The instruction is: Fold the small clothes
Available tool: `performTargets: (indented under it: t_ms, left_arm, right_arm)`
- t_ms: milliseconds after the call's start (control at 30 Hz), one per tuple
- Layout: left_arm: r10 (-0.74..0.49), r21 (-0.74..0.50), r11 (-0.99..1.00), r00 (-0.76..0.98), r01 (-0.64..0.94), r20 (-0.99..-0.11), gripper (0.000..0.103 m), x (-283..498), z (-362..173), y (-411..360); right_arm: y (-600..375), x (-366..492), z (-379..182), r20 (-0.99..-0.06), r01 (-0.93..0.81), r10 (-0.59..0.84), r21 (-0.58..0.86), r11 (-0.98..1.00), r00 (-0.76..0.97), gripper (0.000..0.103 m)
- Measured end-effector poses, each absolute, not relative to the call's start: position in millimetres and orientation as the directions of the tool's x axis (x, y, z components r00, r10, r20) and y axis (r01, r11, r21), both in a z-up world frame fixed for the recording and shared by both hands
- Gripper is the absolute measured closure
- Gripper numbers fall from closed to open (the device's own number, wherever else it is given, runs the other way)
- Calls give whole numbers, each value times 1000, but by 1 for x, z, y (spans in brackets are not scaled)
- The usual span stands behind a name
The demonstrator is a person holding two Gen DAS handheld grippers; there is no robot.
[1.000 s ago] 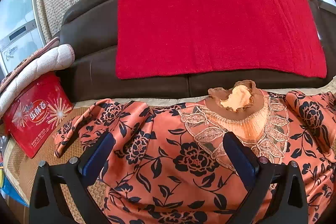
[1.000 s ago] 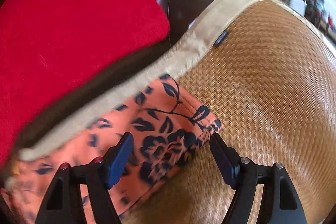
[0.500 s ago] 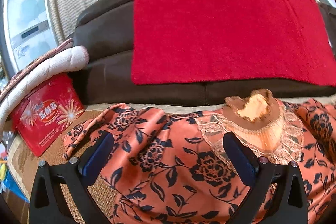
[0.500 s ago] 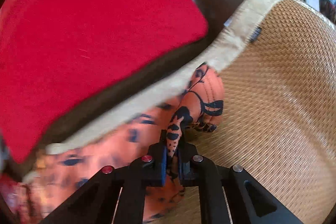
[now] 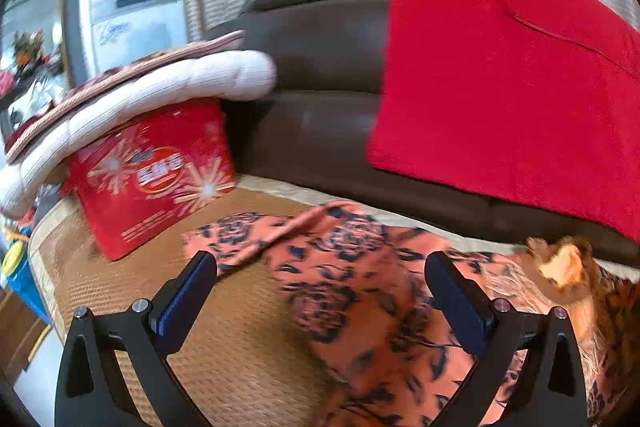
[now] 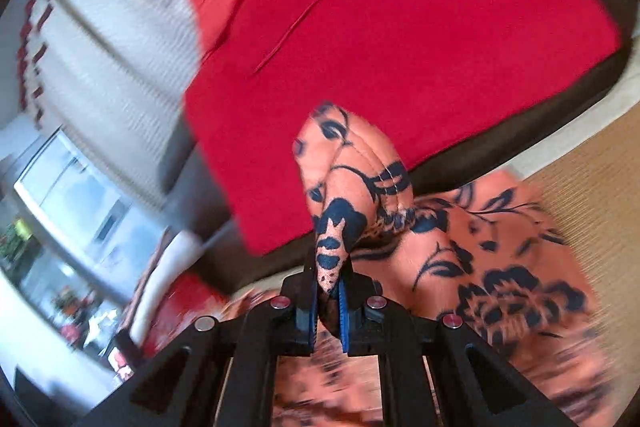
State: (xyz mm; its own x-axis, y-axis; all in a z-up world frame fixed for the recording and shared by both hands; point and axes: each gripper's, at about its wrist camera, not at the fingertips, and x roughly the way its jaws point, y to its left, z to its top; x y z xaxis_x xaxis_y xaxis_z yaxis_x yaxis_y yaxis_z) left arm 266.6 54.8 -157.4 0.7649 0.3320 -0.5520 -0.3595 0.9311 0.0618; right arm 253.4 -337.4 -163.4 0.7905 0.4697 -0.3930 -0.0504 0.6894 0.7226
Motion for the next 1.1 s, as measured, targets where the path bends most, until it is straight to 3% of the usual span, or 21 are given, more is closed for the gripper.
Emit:
performTargets:
  t_ms: [233, 267, 300, 333, 367, 500, 633, 767, 867, 967, 1033, 1100]
  left_arm:
    - [357, 39, 912, 745, -408, -563, 0, 264, -158, 89]
    - [360, 44, 912, 746, -407, -561, 0, 264, -158, 88]
    - [361, 48, 913, 747, -405, -559, 0, 264, -158, 89]
    - [359, 49, 914, 748, -403, -558, 0, 264, -157, 89]
    - [355, 47, 915, 749, -400, -560, 0, 264, -157, 89]
    - [346, 49, 920, 746, -389, -569, 0, 264, -157, 89]
    - [322, 44, 929, 743, -367, -587, 0, 268, -160, 83]
    - [354, 65, 919, 740, -390, -571, 0, 267, -159, 82]
    - [409, 93, 896, 722, -435, -558, 0, 267, -159, 85]
    - [434, 112, 883, 700, -457, -566, 0, 267, -164, 85]
    - [396, 94, 900, 711, -425, -581, 0, 265, -167, 77]
    - [348, 108, 929, 741, -353, -575, 0, 263, -169, 52]
  right_arm:
    - [-232, 277, -219, -404, -112, 691, 812, 572, 599, 86]
    - [-220, 276, -227, -410, -116, 714, 819, 563, 568, 71]
    - [-210, 274, -231, -428, -120, 721, 811, 572, 544, 31]
    - [-204, 268, -232, -433, -133, 730, 807, 575, 529, 16]
    - [-205, 263, -234, -411, -151, 732, 810, 567, 543, 13]
    - [-225, 250, -215, -364, -158, 690, 807, 569, 625, 13]
    - [-265, 232, -187, -410, -71, 528, 737, 672, 744, 13]
    - [-343, 181, -142, -325, 110, 134, 631, 768, 936, 13]
    - [-359, 159, -125, -296, 203, -56, 493, 846, 954, 13]
    - [-357, 178, -150, -402, 202, 21, 505, 839, 916, 14]
    - [-352, 198, -172, -500, 204, 91, 502, 840, 861, 26]
    - [-351, 218, -193, -566, 197, 162, 520, 831, 809, 54]
